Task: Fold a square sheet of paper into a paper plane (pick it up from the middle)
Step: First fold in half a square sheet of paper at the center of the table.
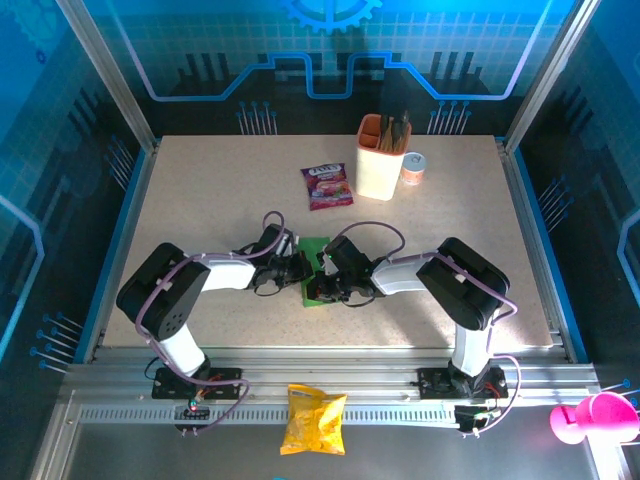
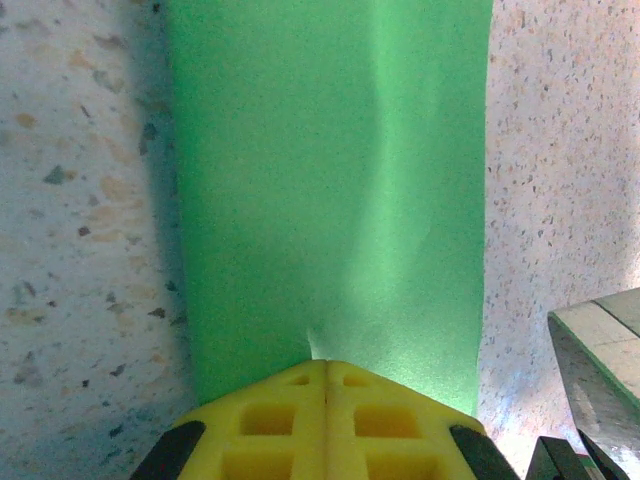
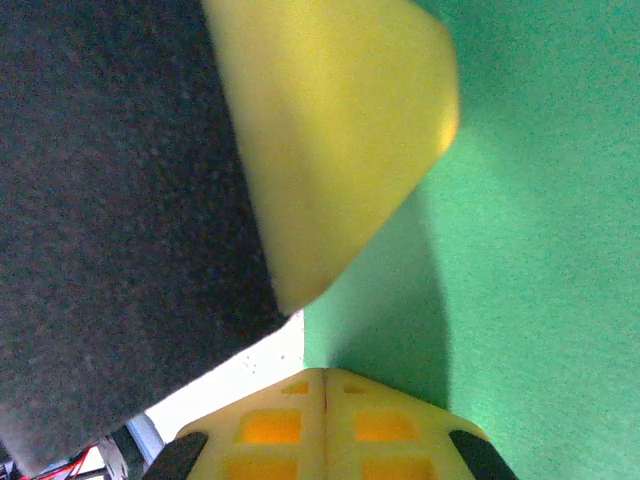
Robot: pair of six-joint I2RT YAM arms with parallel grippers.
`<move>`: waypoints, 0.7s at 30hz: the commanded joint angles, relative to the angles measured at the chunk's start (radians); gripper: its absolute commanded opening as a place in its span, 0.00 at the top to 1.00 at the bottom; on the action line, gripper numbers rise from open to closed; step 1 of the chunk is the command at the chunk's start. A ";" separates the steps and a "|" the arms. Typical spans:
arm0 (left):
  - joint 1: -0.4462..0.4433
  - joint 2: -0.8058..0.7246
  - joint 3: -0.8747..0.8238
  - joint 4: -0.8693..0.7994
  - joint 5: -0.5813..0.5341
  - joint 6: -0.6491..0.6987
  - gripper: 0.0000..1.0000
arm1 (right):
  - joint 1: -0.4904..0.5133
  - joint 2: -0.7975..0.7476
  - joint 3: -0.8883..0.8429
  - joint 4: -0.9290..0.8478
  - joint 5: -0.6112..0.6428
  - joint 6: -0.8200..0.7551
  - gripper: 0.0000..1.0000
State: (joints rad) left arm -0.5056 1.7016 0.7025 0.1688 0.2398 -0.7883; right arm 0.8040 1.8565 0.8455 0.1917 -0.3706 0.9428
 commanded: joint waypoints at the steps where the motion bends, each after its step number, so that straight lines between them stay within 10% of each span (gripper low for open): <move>1: 0.022 0.044 0.040 -0.070 -0.105 -0.008 1.00 | -0.005 0.046 -0.019 -0.148 0.047 0.000 1.00; 21: 0.141 0.143 0.197 -0.146 -0.156 0.049 1.00 | -0.005 0.060 -0.035 -0.196 0.068 -0.003 1.00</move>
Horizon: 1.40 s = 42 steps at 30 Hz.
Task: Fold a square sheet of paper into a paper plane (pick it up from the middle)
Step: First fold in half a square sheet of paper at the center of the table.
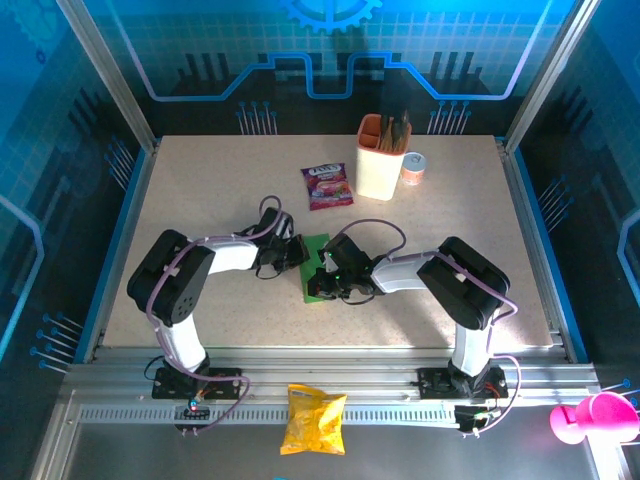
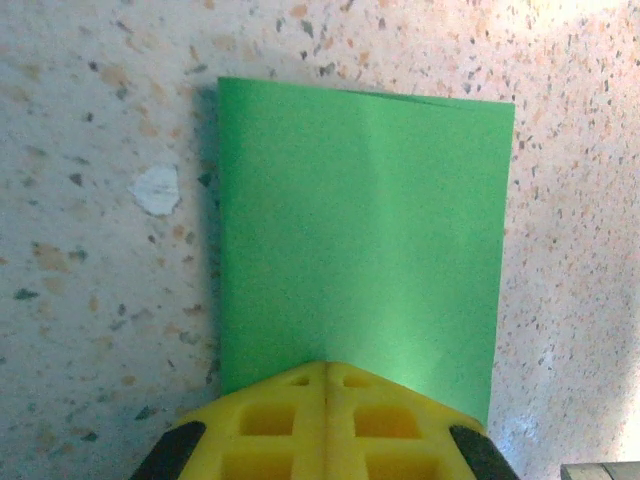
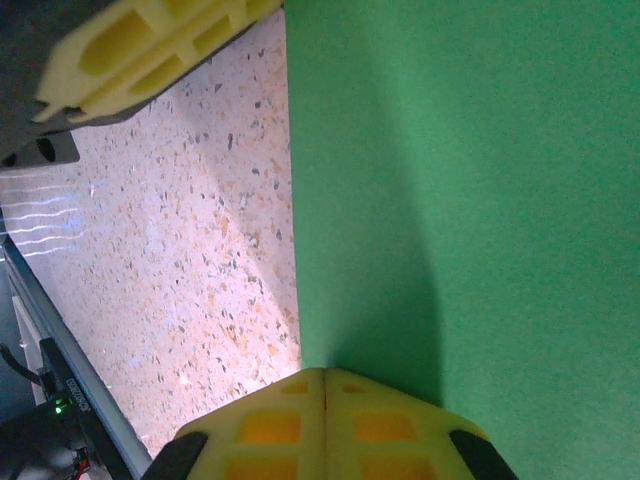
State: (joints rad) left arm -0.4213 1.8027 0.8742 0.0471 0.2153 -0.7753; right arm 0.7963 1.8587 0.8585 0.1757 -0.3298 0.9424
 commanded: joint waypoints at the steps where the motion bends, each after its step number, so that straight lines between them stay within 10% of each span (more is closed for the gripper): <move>1: 0.065 0.050 0.033 -0.024 -0.130 0.035 1.00 | 0.003 0.059 -0.047 -0.179 0.029 -0.002 1.00; 42: 0.223 0.205 0.473 -0.289 -0.146 0.184 1.00 | 0.025 -0.013 -0.045 -0.143 0.039 0.014 1.00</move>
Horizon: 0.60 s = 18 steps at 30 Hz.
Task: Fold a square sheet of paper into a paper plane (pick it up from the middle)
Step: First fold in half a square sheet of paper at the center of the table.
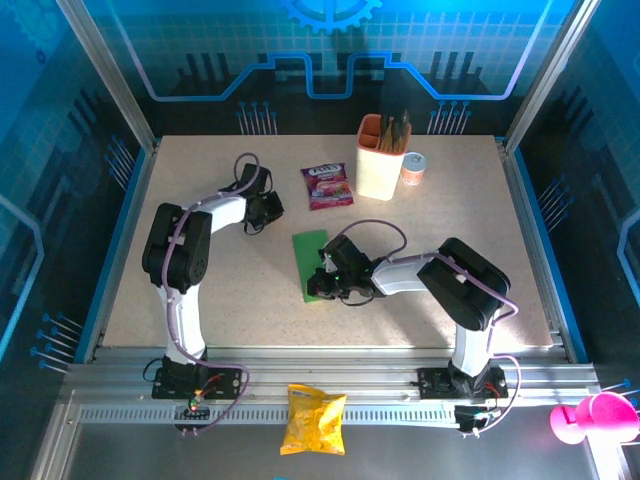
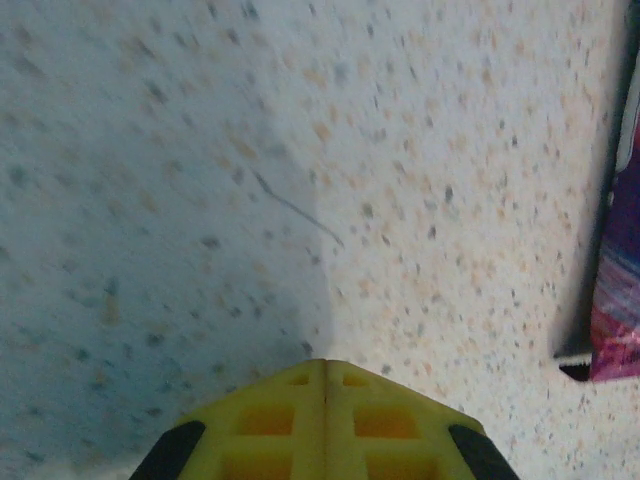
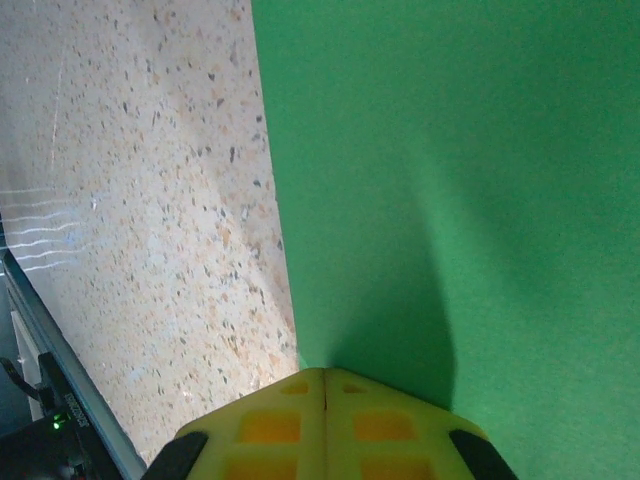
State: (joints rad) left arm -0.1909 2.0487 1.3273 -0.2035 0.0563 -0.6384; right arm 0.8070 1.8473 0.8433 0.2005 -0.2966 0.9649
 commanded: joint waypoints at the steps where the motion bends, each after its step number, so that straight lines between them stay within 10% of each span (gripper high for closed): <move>1: -0.011 -0.059 0.012 -0.033 0.033 0.048 1.00 | 0.012 -0.016 -0.021 -0.159 0.000 -0.014 1.00; 18: -0.160 -0.345 -0.368 0.136 0.221 0.008 1.00 | -0.098 -0.141 0.093 -0.117 -0.118 -0.160 1.00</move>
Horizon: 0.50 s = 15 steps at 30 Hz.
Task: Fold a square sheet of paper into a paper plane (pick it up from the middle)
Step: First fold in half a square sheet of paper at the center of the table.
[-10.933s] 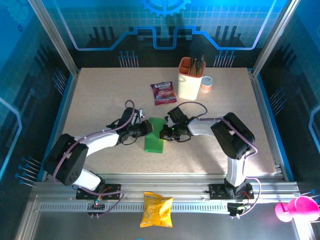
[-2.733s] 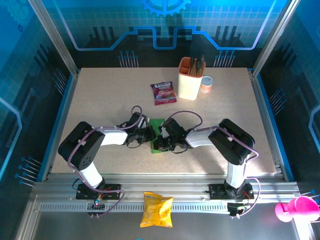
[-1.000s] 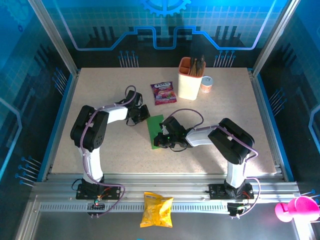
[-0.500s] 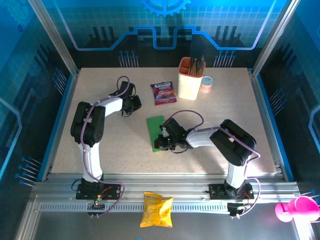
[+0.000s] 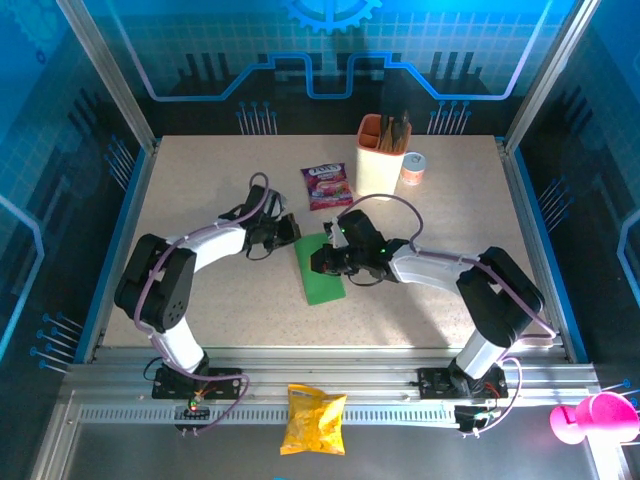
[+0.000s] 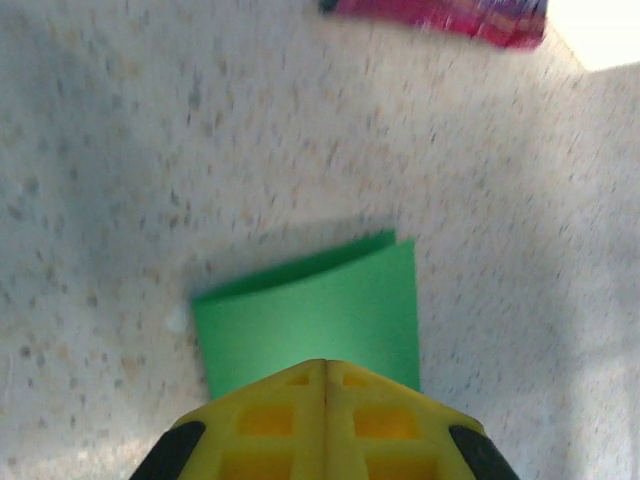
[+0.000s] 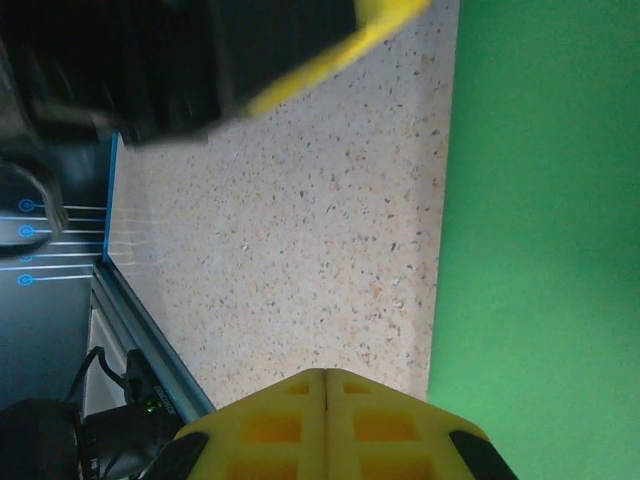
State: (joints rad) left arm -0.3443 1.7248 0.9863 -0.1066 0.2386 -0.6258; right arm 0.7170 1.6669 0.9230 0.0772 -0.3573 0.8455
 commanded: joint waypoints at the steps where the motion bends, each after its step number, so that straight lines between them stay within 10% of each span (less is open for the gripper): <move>1: -0.010 -0.016 -0.028 0.043 0.044 -0.005 1.00 | -0.010 0.058 0.019 0.021 -0.074 -0.040 1.00; 15: -0.045 0.090 0.022 0.068 0.072 -0.002 1.00 | -0.008 0.265 0.071 0.120 -0.127 -0.019 1.00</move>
State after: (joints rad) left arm -0.3805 1.7874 0.9848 -0.0597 0.2825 -0.6281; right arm 0.7124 1.8954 0.9768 0.1703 -0.4580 0.8330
